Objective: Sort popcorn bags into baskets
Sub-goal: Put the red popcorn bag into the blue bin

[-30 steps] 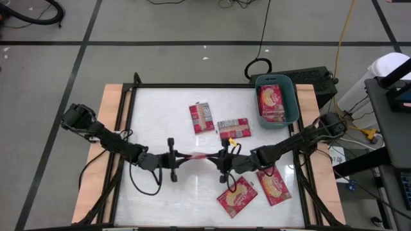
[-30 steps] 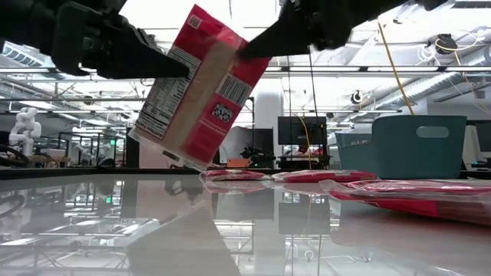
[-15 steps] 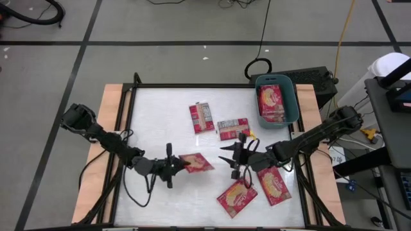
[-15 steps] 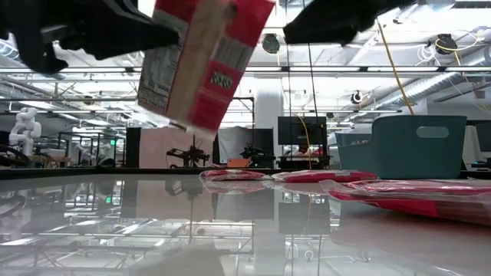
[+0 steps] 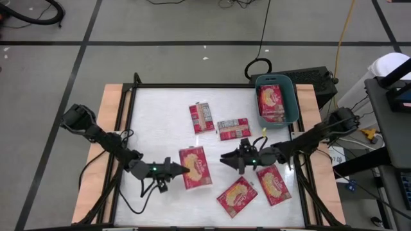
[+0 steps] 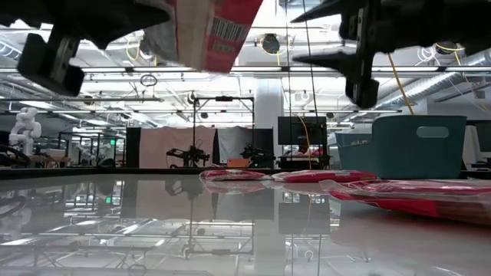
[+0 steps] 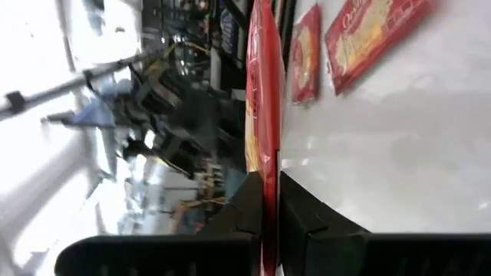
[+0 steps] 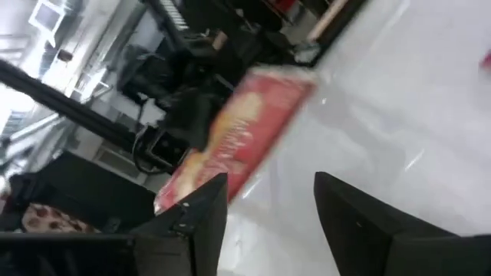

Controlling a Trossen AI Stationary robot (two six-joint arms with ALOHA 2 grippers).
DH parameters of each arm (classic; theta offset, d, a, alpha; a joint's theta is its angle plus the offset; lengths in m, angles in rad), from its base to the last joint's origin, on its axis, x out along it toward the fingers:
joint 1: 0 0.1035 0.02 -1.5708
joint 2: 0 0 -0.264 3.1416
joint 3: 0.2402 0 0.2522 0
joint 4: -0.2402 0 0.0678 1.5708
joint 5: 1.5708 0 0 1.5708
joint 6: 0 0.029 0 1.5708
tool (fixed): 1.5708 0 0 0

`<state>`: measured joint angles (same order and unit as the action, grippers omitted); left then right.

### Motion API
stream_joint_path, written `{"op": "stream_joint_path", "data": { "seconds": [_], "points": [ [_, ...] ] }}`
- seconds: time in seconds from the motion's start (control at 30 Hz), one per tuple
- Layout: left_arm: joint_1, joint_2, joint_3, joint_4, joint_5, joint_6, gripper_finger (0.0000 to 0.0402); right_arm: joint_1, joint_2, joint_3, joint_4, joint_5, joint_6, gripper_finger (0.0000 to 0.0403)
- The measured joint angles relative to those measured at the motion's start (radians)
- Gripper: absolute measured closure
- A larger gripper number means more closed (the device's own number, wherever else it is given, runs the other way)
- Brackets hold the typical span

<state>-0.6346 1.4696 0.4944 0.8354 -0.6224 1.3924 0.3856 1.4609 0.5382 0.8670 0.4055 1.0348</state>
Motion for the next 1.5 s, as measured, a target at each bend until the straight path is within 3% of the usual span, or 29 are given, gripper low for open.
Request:
{"op": "stream_joint_path", "data": {
  "seconds": [0.17, 0.37, 0.67, 0.8, 0.93, 1.17, 1.37, 1.5],
  "points": [
    [0.011, 0.003, 0.045, -0.007, 0.031, 0.126, 0.0379, -0.007, 0.089, 0.007, 0.106, -0.048, 0.121, 0.0196],
    [0.043, 0.003, 0.097, -0.11, 0.055, 0.128, 0.0378, -0.007, 0.172, 0.037, 0.287, -0.111, 0.127, 0.0188],
    [0.052, 0.003, 0.104, -0.108, 0.105, 0.136, 0.038, -0.023, 0.279, 0.13, 0.305, -0.204, 0.105, 0.02],
    [0.058, 0.003, 0.105, -0.137, 0.109, 0.112, 0.038, -0.038, 0.307, 0.157, 0.335, -0.224, 0.075, 0.0218],
    [0.063, 0.003, 0.105, -0.152, 0.108, 0.088, 0.0374, -0.052, 0.305, 0.168, 0.334, -0.249, 0.047, 0.0272],
    [0.088, 0.003, 0.105, -0.154, 0.064, -0.071, 0.0312, -0.083, 0.287, 0.167, 0.332, -0.27, -0.035, 0.039],
    [0.081, 0.003, 0.105, -0.156, -0.144, -0.342, 0.0224, -0.122, 0.182, 0.147, 0.222, -0.275, -0.106, 0.0382],
    [0.073, 0.003, 0.105, -0.185, -0.244, -0.511, 0.0168, -0.157, 0.024, 0.133, -0.019, -0.278, -0.177, 0.0394]
  ]
}}
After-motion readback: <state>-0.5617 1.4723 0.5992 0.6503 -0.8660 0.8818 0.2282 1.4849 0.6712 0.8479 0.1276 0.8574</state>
